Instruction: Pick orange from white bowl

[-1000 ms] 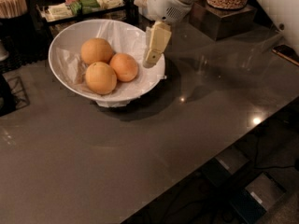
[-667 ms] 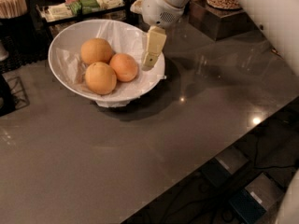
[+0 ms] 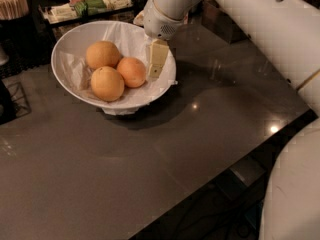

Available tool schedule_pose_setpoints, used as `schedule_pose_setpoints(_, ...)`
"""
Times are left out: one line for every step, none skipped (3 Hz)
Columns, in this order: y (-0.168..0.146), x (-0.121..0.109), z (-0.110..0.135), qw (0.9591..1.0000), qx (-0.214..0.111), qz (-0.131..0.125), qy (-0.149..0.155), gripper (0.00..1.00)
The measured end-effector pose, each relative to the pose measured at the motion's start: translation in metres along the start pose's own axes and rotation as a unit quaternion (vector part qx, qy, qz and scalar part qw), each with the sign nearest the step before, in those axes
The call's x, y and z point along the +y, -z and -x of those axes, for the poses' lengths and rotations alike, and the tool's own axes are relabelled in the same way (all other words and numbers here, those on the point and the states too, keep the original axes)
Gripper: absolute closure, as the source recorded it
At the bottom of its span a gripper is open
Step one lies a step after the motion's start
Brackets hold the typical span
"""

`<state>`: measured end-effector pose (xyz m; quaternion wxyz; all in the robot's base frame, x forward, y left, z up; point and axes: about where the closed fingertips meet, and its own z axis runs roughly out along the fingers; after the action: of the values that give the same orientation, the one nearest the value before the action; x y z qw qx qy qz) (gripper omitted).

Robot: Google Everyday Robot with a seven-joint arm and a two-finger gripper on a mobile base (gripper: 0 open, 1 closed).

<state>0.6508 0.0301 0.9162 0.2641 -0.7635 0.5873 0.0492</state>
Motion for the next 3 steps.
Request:
schedule_pose_setpoints(-0.002, 0.0, 0.0, 1.0, -0.002, 0.002, -0.001, 0.0)
schedule_pose_setpoints(-0.019, 0.008, 0.003, 0.9996, -0.024, 0.018, -0.002, 0.0)
schedule_pose_setpoints(-0.019, 0.008, 0.003, 0.9996, -0.024, 0.018, -0.002, 0.0)
